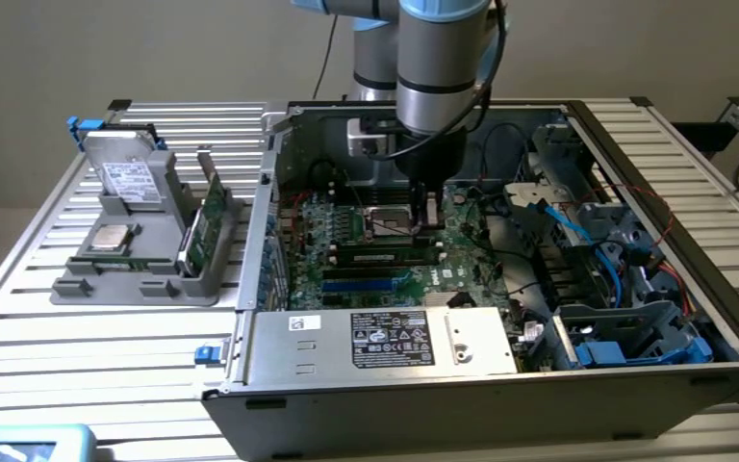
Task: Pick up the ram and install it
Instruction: 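Press down the ram until it locks into place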
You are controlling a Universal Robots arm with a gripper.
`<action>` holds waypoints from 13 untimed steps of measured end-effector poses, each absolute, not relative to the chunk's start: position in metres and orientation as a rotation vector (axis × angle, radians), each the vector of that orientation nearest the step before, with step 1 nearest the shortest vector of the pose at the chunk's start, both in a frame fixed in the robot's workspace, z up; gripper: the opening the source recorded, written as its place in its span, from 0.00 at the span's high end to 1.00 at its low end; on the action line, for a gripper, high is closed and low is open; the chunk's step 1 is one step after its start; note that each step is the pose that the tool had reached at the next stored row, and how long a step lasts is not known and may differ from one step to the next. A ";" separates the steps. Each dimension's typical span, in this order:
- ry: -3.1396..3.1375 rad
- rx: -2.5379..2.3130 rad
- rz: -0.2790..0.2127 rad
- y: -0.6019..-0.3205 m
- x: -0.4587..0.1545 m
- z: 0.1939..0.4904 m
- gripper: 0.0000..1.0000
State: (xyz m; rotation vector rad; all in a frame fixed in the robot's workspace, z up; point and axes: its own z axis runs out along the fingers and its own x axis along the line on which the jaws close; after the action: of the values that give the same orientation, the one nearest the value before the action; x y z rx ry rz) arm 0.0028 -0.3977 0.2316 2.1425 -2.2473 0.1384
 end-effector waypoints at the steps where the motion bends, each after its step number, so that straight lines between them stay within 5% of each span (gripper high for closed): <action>1: -2.247 2.143 0.139 -0.398 0.003 0.231 0.89; 13: -2.248 2.143 0.141 -0.396 0.002 0.227 0.89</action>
State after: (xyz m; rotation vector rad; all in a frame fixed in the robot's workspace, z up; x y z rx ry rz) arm 0.0022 -0.3960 0.2274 2.1432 -2.2479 0.1406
